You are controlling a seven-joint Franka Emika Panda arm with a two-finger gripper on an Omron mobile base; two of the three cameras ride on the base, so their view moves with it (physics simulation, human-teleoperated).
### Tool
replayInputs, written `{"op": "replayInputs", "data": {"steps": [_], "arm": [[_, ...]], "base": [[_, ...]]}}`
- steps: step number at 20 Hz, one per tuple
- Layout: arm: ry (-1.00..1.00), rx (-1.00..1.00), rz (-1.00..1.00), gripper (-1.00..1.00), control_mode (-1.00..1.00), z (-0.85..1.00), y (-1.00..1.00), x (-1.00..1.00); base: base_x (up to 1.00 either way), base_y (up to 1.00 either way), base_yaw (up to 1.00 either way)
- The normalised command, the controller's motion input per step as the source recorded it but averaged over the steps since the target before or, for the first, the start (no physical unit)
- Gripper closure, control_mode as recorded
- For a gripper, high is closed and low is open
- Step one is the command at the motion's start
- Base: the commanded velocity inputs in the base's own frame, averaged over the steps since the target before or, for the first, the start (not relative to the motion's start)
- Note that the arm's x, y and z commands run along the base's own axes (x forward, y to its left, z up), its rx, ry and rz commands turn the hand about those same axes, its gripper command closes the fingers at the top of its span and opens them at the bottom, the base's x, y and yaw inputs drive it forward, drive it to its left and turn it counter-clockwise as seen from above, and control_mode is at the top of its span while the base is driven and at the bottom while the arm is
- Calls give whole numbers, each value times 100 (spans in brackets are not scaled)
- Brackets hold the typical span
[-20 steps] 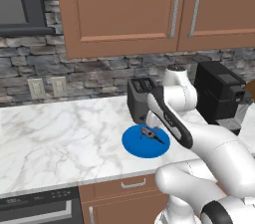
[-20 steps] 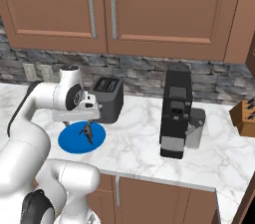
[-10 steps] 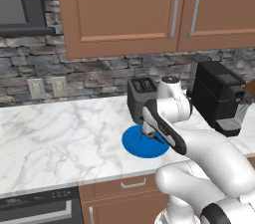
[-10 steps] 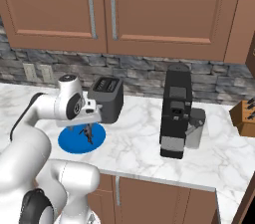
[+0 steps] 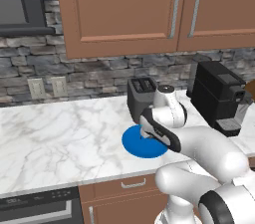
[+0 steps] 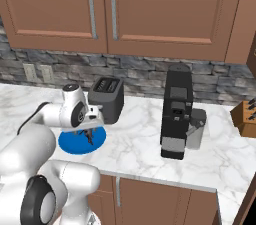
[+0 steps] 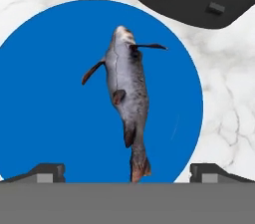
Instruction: Place the fish on the rack of the oven, and slide the rack back inside. Close the oven door.
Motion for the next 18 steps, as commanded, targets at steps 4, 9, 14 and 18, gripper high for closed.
{"op": "replayInputs", "data": {"steps": [4,9,14,18], "arm": [[-2,0,0,-100,-100,-28,7,14],[-2,-1,0,-100,-100,-28,7,6],[-2,0,0,-100,-100,-24,4,5],[-1,0,0,-100,-100,-20,5,9]], "base": [[0,0,0],[0,0,0],[0,0,0],[0,0,0]]}}
